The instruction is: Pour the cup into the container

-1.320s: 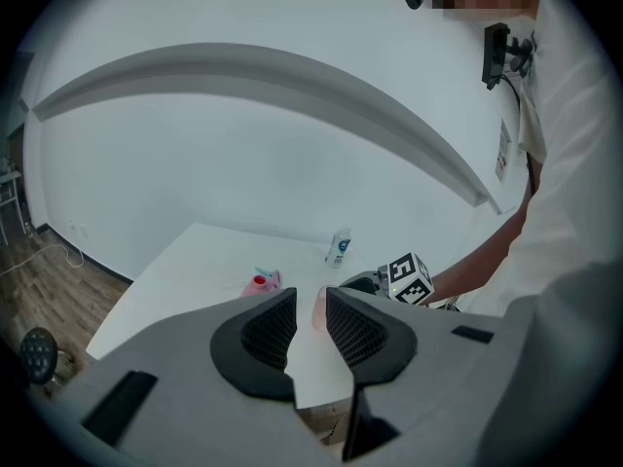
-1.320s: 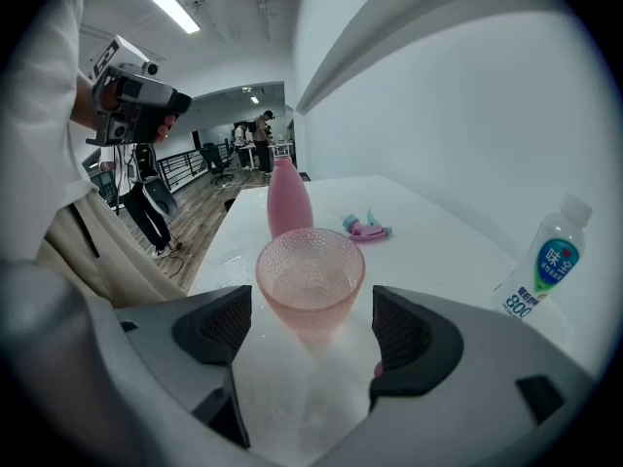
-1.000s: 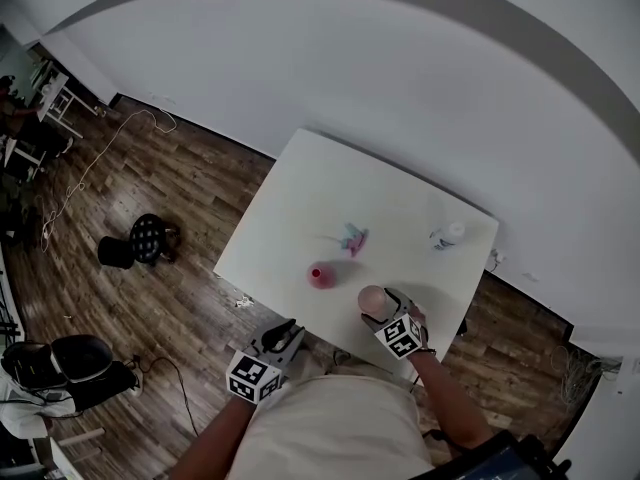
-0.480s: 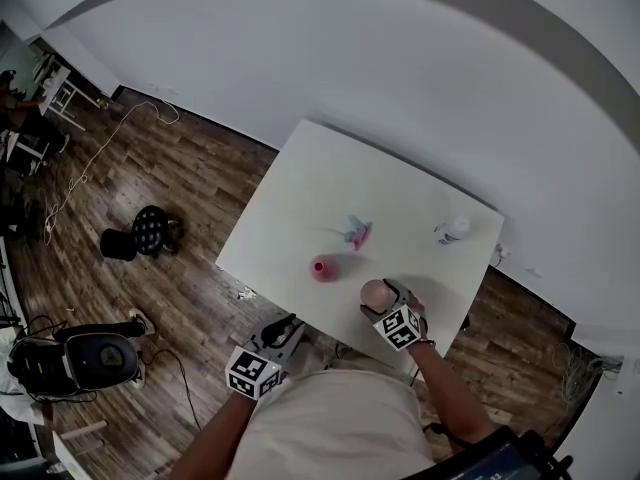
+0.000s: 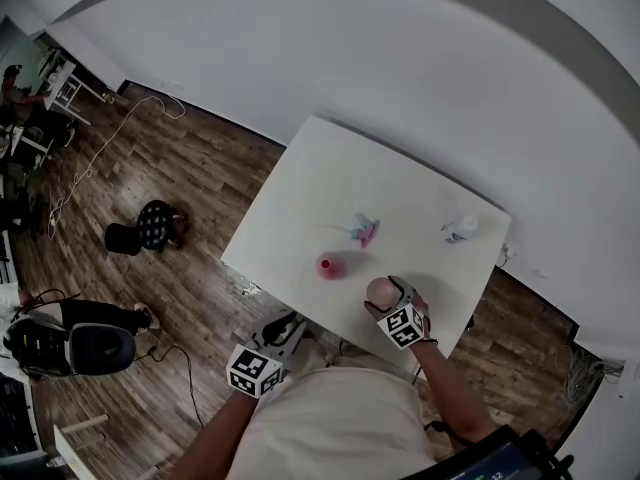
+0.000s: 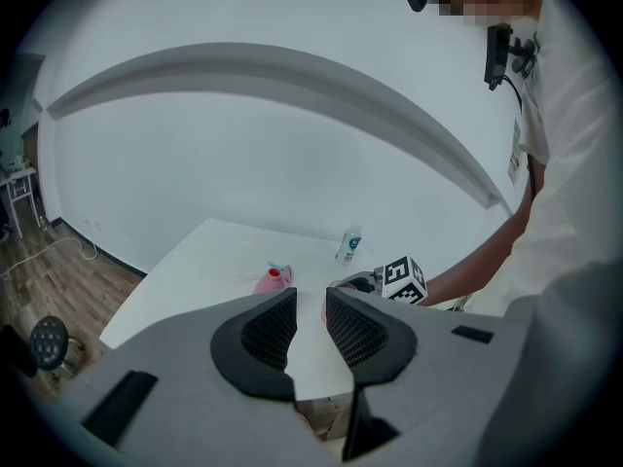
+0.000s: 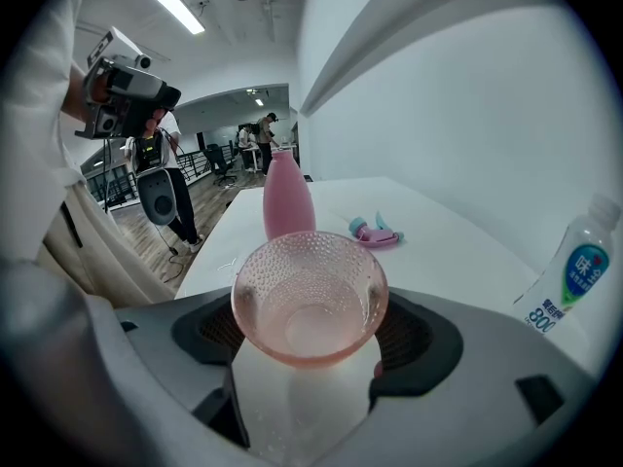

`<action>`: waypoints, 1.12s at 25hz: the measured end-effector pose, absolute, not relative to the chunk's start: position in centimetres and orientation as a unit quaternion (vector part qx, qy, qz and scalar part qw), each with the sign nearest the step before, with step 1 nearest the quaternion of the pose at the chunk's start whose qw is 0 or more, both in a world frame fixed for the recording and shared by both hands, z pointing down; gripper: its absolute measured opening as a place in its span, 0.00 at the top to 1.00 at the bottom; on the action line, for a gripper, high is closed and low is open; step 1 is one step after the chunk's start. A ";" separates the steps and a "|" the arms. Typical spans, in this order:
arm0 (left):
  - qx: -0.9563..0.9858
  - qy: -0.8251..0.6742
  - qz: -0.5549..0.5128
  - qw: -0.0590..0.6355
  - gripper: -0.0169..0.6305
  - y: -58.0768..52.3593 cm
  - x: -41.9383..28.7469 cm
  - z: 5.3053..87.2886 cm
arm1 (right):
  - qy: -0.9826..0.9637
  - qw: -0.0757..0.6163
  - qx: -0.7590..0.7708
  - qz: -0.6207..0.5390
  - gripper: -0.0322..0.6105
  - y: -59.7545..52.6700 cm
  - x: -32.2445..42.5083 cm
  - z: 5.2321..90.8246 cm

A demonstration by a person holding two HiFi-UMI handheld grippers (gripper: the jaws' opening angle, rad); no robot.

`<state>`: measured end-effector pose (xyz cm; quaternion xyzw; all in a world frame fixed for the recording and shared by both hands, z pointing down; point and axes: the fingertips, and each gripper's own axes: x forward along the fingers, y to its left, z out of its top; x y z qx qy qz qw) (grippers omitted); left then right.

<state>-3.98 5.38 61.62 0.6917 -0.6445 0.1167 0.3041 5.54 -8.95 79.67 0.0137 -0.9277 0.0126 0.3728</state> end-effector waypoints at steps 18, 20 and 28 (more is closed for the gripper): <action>0.690 -0.641 0.125 0.312 0.83 6.8 -4.2 62.0 | -0.944 0.326 0.059 -0.001 0.37 -9.2 5.0 79.4; 0.691 -0.640 0.127 0.312 0.83 6.9 -4.1 62.0 | -0.944 0.325 0.059 -0.008 0.36 -9.2 5.0 79.7; 0.693 -0.637 0.132 0.311 0.83 7.4 -3.8 61.8 | -0.944 0.323 0.059 -0.011 0.34 -8.9 5.0 79.9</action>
